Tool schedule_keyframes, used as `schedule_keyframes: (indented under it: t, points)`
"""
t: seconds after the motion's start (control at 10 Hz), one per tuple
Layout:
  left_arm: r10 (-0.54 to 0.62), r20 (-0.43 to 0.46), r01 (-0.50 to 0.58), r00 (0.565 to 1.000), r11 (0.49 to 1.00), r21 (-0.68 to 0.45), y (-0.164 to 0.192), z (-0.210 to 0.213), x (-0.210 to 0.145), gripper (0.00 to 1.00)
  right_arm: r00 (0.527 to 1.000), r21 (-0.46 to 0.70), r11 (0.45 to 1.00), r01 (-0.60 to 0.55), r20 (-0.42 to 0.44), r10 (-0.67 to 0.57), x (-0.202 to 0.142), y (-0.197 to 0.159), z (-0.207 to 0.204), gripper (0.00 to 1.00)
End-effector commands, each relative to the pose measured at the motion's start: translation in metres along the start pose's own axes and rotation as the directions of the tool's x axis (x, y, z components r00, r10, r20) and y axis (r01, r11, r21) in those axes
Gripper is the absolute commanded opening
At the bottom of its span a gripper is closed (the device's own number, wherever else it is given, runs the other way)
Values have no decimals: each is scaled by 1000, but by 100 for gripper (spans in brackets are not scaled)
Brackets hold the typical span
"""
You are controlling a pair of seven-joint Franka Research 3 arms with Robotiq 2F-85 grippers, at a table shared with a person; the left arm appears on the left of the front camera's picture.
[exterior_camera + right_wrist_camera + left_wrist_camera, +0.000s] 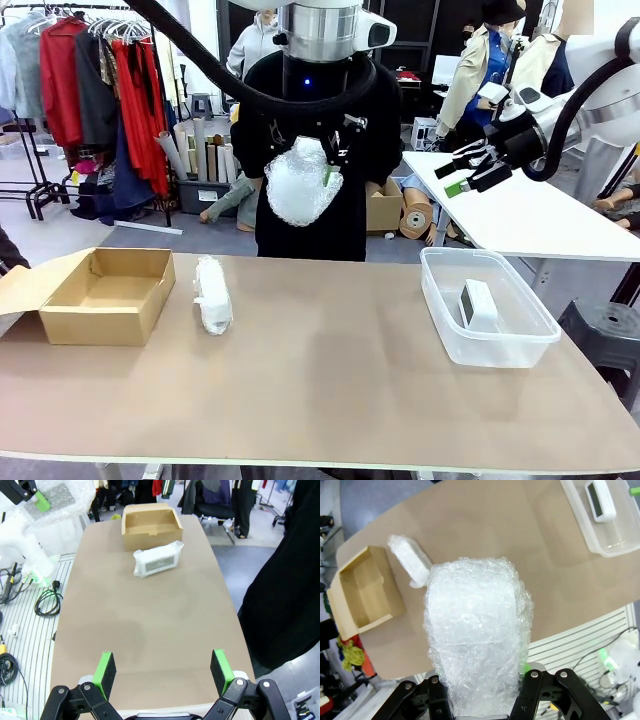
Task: Separate and place wrapped and unwrapped clocks.
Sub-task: If the picked Digital clock is wrapped, place it in the Package Box ; if not, place it in the Organizing box.
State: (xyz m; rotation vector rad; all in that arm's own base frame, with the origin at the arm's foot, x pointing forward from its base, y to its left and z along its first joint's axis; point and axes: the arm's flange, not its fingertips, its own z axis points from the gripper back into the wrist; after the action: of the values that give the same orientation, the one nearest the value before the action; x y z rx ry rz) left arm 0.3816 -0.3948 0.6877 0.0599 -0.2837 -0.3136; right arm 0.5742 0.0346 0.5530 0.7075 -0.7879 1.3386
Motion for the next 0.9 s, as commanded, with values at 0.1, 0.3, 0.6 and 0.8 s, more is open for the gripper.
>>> schedule_keyframes:
  t: [0.1,0.3,0.6,0.8]
  points:
    - [-125,27,122,992,988,91,48,30,-7,0,1000,-5,1000,-3,1,3,2,0,1,100]
    - [-169,25,164,985,976,147,86,39,-6,0,1000,-5,1000,-3,1,3,2,0,1,100]
    - [-52,0,50,999,955,294,158,24,-8,0,1000,-5,1000,-3,1,3,2,0,1,100]
    - [22,-13,-16,1000,936,351,191,5,-15,0,1000,-5,1000,-3,1,3,2,0,1,100]
